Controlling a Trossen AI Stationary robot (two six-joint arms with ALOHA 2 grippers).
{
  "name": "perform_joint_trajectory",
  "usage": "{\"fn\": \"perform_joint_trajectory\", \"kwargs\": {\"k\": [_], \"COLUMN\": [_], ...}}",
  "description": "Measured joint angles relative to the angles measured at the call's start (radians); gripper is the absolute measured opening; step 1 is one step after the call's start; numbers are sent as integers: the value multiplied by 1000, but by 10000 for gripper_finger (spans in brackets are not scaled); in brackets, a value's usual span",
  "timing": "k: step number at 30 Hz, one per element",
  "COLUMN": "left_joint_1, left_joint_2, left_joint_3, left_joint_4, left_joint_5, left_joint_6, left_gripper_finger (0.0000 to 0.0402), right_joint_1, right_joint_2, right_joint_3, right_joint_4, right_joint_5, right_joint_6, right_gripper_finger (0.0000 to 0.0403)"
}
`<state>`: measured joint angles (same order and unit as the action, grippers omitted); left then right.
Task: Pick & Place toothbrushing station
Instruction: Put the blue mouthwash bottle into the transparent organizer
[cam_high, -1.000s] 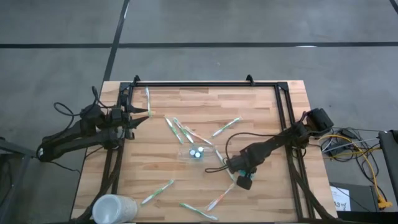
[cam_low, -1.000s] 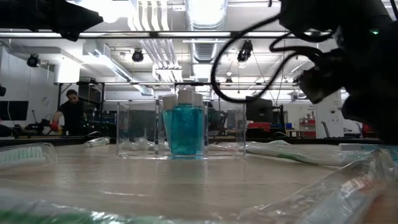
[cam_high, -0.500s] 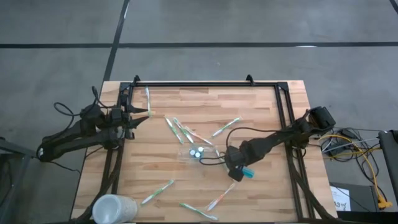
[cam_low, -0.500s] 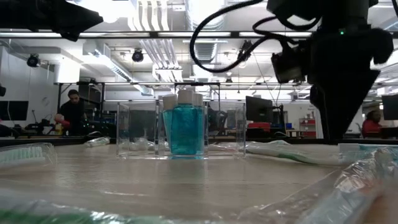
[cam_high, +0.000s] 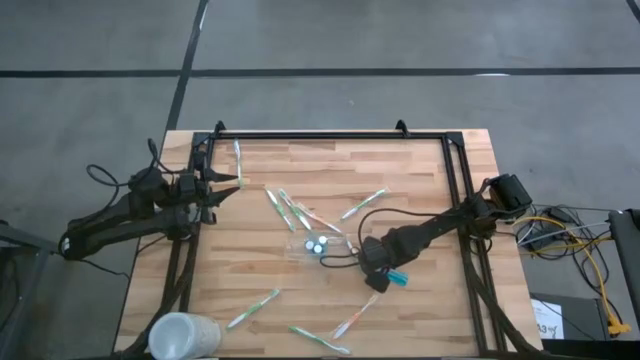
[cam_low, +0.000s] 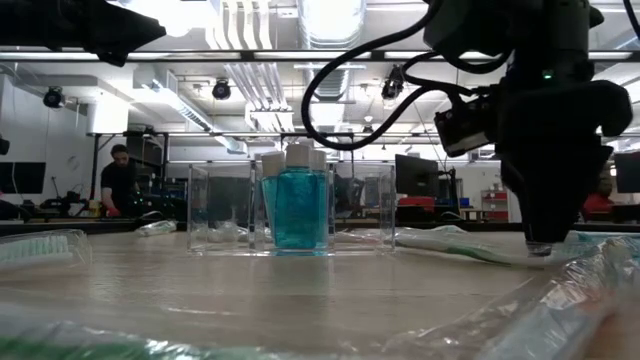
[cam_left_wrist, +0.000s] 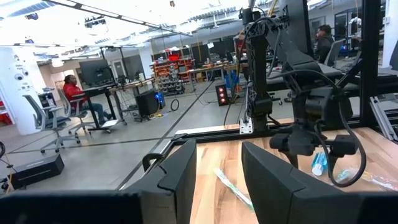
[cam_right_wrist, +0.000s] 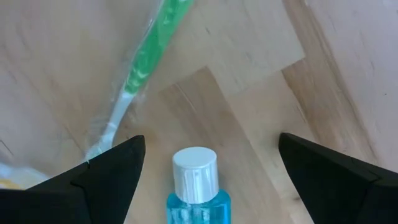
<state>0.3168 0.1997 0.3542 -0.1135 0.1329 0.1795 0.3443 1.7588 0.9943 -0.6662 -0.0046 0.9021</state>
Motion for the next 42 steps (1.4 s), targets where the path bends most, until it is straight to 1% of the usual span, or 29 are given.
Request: {"fn": "perform_joint_trajectory", "kwargs": {"k": [4,8,11,15,17,39,42], "left_joint_1": [0,0,0,0,0,0,0], "left_joint_2": [0,0,0,0,0,0,0], "left_joint_3": [0,0,0,0,0,0,0], "left_joint_4": [0,0,0,0,0,0,0], "left_joint_5": [0,0,0,0,0,0,0], "left_joint_6": [0,0,0,0,0,0,0], "left_gripper_finger": [133,133,133,133,133,133,133], "right_joint_1": [0,0,0,3,3,3,3], "right_joint_2": [-1,-1,-2,-2,-2,8,8], "right_joint_3": [0,-1,-2,-2,-2,0,1], "right_joint_4": [7,10,11,0,-4,-24,-29], "right_joint_5": [5,9,8,2,2,5,5], "right_joint_6": [84,97,73,-67,-103,-120,-114], "right_gripper_finger": [368,368,368,368,368,368,358]}}
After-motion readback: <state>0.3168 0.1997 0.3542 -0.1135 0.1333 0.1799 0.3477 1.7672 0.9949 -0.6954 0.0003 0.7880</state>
